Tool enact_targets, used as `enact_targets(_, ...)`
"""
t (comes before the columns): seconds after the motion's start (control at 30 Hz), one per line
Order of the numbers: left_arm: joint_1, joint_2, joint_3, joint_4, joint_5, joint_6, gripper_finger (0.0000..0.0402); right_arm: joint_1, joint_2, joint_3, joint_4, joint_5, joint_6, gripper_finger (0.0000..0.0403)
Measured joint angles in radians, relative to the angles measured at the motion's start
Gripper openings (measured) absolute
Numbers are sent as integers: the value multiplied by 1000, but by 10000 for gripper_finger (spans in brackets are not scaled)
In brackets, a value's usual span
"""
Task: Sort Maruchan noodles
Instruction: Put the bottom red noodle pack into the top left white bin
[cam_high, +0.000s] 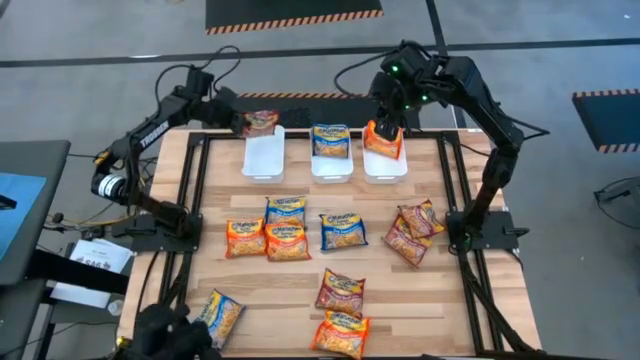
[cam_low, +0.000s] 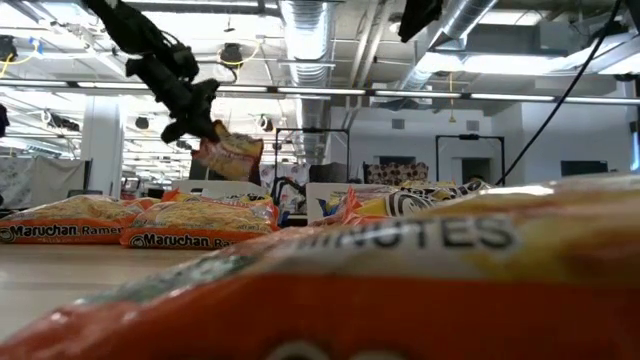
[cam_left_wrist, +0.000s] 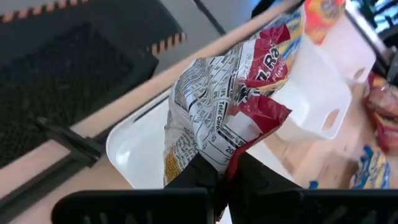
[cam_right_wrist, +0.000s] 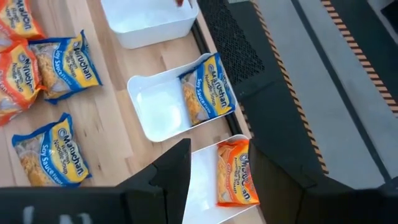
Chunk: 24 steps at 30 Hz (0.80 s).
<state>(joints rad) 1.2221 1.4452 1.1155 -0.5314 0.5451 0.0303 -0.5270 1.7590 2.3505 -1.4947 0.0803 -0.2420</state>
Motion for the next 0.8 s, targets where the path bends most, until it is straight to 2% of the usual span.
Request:
enact_targets(0.2, -1, 92, 0, 23, 12, 7, 0, -6, 6, -1, 54, 0, -1, 184)
enact_targets(0.43, -5, 192, 0, 77, 88, -37, 0, -7, 7, -1, 67, 1, 5, 184)
enact_targets(0.8, -13, 209, 0, 126, 53, -40, 1, -9, 7, -1, 67, 1, 6, 184)
